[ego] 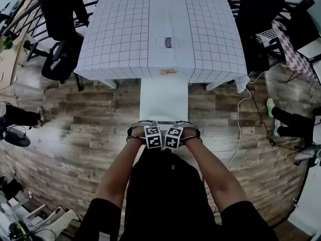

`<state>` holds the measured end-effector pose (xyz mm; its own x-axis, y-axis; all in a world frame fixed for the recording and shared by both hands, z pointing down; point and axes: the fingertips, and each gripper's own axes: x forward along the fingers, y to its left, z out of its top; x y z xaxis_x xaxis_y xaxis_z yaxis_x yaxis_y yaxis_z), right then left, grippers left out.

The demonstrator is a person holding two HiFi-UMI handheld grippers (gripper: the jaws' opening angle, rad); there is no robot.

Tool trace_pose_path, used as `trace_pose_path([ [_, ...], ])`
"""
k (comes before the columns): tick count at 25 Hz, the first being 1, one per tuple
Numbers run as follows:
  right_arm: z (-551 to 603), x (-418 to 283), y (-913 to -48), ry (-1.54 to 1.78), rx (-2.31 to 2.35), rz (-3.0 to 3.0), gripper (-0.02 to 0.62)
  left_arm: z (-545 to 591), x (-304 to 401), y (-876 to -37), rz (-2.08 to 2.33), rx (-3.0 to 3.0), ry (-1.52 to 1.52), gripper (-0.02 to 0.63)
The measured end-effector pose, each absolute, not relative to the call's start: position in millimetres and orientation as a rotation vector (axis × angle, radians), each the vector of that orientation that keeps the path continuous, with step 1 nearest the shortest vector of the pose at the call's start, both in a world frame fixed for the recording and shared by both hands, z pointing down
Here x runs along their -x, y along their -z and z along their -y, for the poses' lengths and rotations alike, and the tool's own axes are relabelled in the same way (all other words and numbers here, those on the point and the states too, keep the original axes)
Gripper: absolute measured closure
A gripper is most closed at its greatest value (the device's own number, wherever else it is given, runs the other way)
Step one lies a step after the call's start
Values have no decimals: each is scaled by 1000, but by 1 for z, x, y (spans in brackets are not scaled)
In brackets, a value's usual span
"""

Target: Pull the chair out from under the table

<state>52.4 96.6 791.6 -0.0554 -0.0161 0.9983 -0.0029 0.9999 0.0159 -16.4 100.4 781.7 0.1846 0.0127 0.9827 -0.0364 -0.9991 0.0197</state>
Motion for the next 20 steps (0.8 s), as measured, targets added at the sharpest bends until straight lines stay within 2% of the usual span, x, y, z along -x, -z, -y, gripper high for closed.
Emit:
trace_pose_path([
  [20, -177, -49, -790, -4, -2, 1631, 522, -182, 21, -781, -7, -2343, -1966, 522],
])
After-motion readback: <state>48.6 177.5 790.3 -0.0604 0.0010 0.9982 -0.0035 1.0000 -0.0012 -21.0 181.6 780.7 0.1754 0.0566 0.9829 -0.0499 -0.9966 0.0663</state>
